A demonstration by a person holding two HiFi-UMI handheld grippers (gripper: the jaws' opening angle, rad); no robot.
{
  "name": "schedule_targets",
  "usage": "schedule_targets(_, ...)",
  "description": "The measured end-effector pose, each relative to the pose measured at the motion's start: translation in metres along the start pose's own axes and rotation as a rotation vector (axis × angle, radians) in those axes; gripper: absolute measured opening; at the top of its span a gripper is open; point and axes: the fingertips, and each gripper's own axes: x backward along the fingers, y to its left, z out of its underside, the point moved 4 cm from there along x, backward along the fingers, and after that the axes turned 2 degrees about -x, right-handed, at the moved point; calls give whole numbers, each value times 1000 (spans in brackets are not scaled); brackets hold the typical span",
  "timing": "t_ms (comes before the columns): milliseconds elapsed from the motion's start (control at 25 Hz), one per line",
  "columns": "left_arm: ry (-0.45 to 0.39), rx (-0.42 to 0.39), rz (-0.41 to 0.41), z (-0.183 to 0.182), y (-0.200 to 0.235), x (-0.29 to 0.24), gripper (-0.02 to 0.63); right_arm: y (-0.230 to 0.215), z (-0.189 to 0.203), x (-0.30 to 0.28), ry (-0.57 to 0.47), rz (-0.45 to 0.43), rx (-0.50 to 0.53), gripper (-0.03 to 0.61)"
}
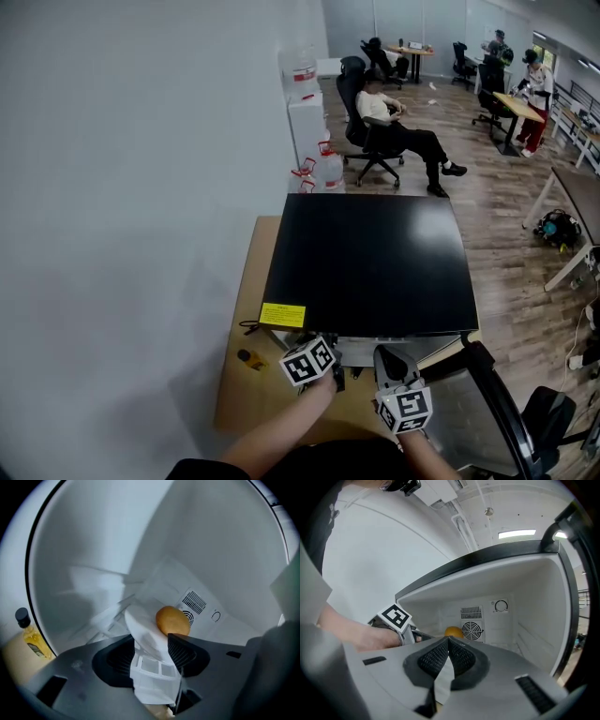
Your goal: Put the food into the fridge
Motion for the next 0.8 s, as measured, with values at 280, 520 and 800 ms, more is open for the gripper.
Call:
schedule_targets(280,6,-83,-20,3,-2,0,236,7,0,3,-13,-13,-8,60)
schedule_targets(520,32,-147,-14,6,-4,0,258,16,-3,5,-19,-23,3,60)
schedule_targets(800,57,-199,-35,7,-4,0,268,21,-3,13,-34,-12,19,60)
